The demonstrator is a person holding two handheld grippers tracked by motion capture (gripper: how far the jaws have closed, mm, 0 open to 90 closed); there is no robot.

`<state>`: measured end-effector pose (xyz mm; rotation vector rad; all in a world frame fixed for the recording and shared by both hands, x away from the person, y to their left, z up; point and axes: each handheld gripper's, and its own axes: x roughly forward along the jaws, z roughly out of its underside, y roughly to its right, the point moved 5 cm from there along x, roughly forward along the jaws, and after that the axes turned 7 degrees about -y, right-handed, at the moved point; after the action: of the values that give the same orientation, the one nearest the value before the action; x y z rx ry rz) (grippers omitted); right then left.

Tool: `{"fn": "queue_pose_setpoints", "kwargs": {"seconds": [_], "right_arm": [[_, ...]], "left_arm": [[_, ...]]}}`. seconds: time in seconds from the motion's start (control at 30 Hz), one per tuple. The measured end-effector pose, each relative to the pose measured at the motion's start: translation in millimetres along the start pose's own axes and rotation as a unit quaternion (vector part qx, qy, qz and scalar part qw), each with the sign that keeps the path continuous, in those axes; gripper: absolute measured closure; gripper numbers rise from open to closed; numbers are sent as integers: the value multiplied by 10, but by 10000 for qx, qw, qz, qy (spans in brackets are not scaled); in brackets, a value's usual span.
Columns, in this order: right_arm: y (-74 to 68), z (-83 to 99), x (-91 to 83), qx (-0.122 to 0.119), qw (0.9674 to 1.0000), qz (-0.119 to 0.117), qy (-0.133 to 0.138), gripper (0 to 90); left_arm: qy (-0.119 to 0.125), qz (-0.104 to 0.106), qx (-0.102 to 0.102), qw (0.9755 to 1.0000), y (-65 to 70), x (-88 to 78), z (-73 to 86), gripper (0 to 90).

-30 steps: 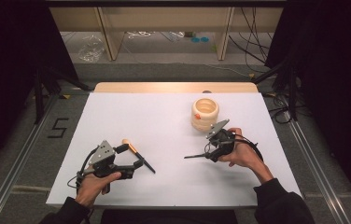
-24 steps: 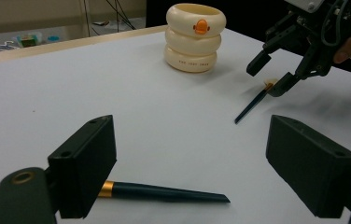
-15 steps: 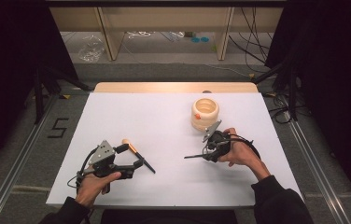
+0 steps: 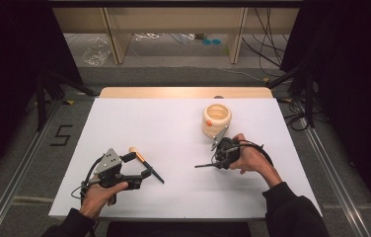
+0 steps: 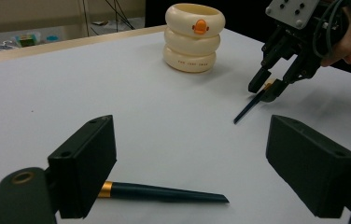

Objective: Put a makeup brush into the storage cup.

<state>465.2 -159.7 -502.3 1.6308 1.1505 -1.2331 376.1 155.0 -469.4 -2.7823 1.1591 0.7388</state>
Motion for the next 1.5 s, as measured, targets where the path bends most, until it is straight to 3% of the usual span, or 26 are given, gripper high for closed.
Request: {"fn": "queue_pose_setpoints", "kwargs": {"seconds": [0.2, 0.4, 0.43, 0.5, 0.73, 0.8, 0.83, 0.93, 0.97, 1.03, 1.5], "right_arm": [[3, 14, 27, -4, 9998, -163, -145, 740], [7, 11, 25, 17, 9996, -182, -212, 770], [2, 9, 22, 8, 9995, -167, -284, 776], [0, 6, 22, 9, 9994, -157, -305, 778], [-3, -24, 26, -81, 9985, -230, -493, 822], [28, -28, 27, -247, 9980, -182, -559, 824], [-7, -44, 29, -52, 9979, -263, -582, 824], [0, -60, 33, -65, 9977, -222, -635, 825], [32, -64, 31, -207, 9964, -217, -797, 825], [41, -73, 32, -196, 9957, -260, -871, 826], [34, -102, 42, -134, 9948, -231, -987, 833]], "left_arm": [[-1, 4, 15, 10000, -4, 0, -1, 159], [-3, 20, 94, 10000, -10, -2, -4, 159], [29, 31, 4, 10000, -4, 5, -1, 159], [24, 14, 20, 10000, -7, 2, -2, 159], [-7, 12, -5, 10000, -6, 2, 1, 160], [-11, 10, -10, 10000, -6, 1, 1, 159], [-11, 10, -10, 10000, -6, 1, 1, 160], [-19, 8, 0, 10000, -3, 2, 3, 160], [-20, 12, 8, 10000, -4, 3, 2, 160], [19, 23, -4, 10000, -2, 8, 0, 160], [-16, -8, 16, 10000, -4, -1, 2, 162]]}}
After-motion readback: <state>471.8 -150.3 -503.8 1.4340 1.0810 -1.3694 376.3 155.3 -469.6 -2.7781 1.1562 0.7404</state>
